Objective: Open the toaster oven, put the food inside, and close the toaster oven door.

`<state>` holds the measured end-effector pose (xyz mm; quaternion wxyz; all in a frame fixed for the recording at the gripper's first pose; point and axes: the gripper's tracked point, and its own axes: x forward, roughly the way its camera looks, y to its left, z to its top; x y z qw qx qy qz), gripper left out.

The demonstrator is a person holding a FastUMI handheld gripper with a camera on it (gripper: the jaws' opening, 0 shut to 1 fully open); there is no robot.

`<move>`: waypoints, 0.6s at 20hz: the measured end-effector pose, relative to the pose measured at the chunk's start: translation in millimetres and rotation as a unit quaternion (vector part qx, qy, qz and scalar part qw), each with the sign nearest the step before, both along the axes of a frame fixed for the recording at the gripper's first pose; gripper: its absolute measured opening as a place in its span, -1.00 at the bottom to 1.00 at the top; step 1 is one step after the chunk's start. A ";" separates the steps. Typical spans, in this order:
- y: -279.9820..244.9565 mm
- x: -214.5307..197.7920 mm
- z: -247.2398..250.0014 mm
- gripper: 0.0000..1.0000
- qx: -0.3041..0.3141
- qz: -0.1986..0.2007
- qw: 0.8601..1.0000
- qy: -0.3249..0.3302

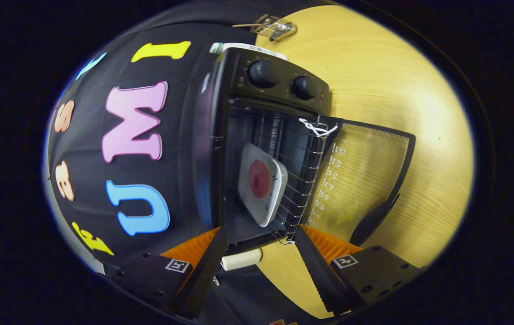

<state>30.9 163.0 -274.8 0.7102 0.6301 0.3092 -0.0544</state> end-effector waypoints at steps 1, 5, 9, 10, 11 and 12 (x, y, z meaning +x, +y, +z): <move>0.6 -8.2 13.3 0.96 -0.019 0.029 0.999 -0.024; 6.0 -50.3 47.8 0.96 -0.143 0.143 0.973 -0.113; 4.9 -91.0 39.6 0.96 -0.300 0.246 0.913 -0.129; 5.3 -100.6 30.1 0.96 -0.331 0.267 0.897 -0.123; 3.7 -106.4 22.8 0.97 -0.356 0.287 0.882 -0.118; 6.5 -110.9 15.7 0.97 -0.374 0.303 0.868 -0.119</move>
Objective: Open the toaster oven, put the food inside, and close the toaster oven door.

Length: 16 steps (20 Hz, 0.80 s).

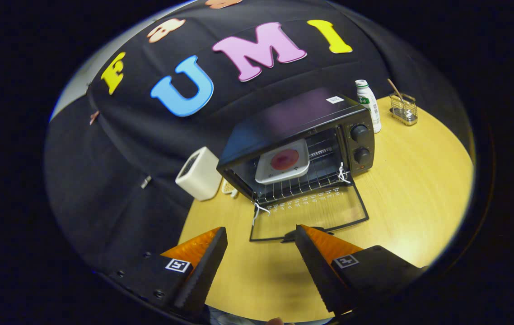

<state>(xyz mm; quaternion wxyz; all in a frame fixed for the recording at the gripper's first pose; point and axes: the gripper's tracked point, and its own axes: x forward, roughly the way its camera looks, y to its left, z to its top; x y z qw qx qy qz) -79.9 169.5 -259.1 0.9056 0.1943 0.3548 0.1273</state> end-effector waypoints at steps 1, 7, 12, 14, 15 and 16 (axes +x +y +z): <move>1.0 -4.6 -7.2 0.97 -0.021 0.011 1.000 0.001; 5.7 -30.9 -70.2 0.97 -0.096 0.042 0.993 0.061; 1.3 -39.7 -130.2 0.98 -0.154 0.050 0.980 0.112; 2.7 -37.1 -145.3 0.98 -0.172 0.053 0.977 0.118; 1.6 -32.6 -150.8 0.98 -0.179 0.049 0.975 0.120; -0.5 -26.3 -156.1 0.98 -0.187 0.039 0.974 0.121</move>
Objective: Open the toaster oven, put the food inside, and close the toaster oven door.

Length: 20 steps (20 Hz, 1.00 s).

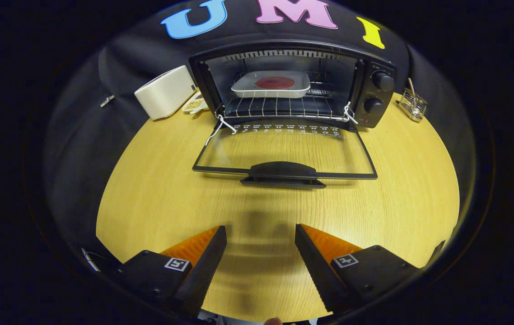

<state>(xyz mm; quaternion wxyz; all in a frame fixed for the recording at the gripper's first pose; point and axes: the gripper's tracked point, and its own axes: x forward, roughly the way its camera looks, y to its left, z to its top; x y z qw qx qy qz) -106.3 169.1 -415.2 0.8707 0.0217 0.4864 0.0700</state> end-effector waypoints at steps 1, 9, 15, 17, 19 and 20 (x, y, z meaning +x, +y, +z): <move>-4.6 6.7 -5.1 0.98 -0.013 -0.011 1.000 0.000; -15.2 47.4 -29.7 0.99 -0.056 -0.055 0.997 -0.007; -17.4 59.9 -27.1 0.99 -0.058 -0.075 0.996 -0.002; -17.1 59.0 -21.4 0.99 -0.051 -0.077 0.996 -0.014; -16.7 57.3 -11.8 0.99 -0.046 -0.077 0.996 -0.028; -16.8 56.2 -6.5 0.99 -0.045 -0.074 0.996 -0.036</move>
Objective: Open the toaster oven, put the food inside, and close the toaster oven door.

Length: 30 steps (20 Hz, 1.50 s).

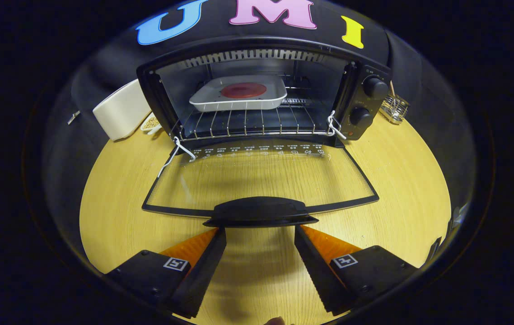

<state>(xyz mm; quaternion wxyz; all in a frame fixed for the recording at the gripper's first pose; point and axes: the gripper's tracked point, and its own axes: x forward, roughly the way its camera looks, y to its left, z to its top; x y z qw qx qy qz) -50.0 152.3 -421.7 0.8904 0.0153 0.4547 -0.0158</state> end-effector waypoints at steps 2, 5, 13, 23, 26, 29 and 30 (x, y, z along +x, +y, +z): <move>-0.4 0.3 8.5 0.99 0.008 0.000 1.000 -0.017; -1.9 1.7 25.6 0.99 0.019 0.002 0.999 -0.041; -2.6 26.4 87.3 0.99 0.037 0.008 0.993 -0.110; 1.0 65.5 164.1 0.99 0.048 0.011 0.981 -0.187; -5.0 69.2 199.3 0.99 0.046 0.016 0.973 -0.224; -15.5 70.5 236.1 0.98 0.041 0.025 0.964 -0.262; -21.0 71.6 251.1 0.99 0.041 0.028 0.960 -0.274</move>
